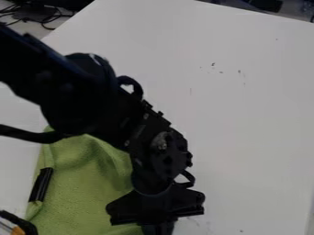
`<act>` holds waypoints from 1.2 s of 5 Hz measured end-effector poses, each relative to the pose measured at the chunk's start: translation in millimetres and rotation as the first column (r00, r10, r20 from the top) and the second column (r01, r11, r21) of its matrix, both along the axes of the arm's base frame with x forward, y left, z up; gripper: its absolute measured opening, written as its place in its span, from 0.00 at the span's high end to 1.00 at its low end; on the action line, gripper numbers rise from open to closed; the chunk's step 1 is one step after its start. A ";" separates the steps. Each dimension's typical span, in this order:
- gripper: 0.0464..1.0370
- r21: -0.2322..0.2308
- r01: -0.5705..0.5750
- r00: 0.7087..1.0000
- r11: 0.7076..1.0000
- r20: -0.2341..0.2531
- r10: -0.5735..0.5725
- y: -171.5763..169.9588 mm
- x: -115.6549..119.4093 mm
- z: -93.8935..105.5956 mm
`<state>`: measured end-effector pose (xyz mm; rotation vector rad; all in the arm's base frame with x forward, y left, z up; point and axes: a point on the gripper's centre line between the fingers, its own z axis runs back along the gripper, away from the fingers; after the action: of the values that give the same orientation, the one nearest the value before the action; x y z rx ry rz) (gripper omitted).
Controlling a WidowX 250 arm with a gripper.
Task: Unfold the cloth from left to right
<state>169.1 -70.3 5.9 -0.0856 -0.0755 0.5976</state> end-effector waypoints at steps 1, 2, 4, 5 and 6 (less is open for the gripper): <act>0.75 0.017 0.014 1.000 1.000 0.005 -0.014 0.9 4.0 -0.8; 0.45 0.018 0.036 0.999 0.999 0.004 -0.036 0.6 8.4 1.8; 0.02 0.042 0.108 0.994 0.993 0.022 -0.109 3.4 21.7 45.7; 0.03 0.050 0.125 0.991 0.991 0.031 -0.127 2.8 26.5 65.6; 0.04 0.053 0.152 0.987 0.987 0.044 -0.155 3.8 29.4 72.7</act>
<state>198.6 -66.5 78.6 -0.0573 -0.1284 0.4393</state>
